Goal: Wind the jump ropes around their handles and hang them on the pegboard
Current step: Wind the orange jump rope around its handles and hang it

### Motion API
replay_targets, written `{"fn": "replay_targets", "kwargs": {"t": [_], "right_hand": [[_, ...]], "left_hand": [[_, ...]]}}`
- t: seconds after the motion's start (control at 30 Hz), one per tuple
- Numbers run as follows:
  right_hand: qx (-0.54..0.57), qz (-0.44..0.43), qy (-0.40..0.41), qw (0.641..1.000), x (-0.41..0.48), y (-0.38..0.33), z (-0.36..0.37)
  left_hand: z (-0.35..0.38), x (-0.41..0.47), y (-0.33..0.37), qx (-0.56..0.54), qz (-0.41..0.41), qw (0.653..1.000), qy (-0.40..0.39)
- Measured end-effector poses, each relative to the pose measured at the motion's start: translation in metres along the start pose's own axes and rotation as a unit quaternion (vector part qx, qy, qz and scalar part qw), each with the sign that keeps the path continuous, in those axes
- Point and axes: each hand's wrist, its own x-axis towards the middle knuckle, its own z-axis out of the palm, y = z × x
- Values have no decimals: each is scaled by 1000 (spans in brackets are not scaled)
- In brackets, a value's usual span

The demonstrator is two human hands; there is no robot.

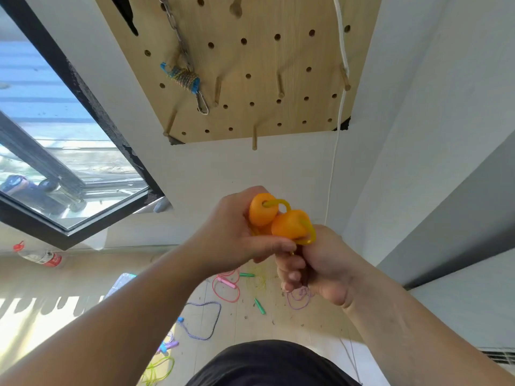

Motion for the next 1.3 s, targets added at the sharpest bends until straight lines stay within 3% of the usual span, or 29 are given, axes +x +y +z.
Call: {"fn": "replay_targets", "kwargs": {"t": [0.07,0.17,0.27,0.37,0.43,0.5,0.6,0.67,0.73,0.87,0.97,1.1,1.3], "right_hand": [[-60,-25,50,997,-1,1,3],[-80,-77,114,987,-2,4,1],[-184,-156,176,954,-4,7,-4],[-330,-264,229,877,-8,11,-1],[-407,-321,227,824,-8,16,1],[-474,-373,222,766,-6,21,-2],[-563,-424,183,686,-5,22,-9],[-590,-449,138,657,-4,18,-14],[-554,-464,112,682,-5,14,-17],[-352,-405,99,838,-14,6,-16],[-247,-382,78,887,-14,2,-12],[-178,-380,44,907,-6,-5,-11],[-310,-372,48,873,6,-10,-18]], "left_hand": [[11,-2,2,-44,-68,994,79],[14,-1,1,22,-170,965,199],[14,-5,1,27,-224,953,202],[24,-8,5,-95,-297,927,207],[25,-7,6,-203,-349,890,210],[26,-7,4,-233,-371,876,199],[25,-9,4,-269,-397,860,176],[20,-10,2,-310,-429,838,132],[16,-13,-1,-359,-452,813,74],[17,-15,-1,-433,-437,788,7],[20,-14,2,-458,-419,783,-27],[25,-11,8,-448,-423,785,-65],[25,-3,7,-462,-449,763,-45]]}}
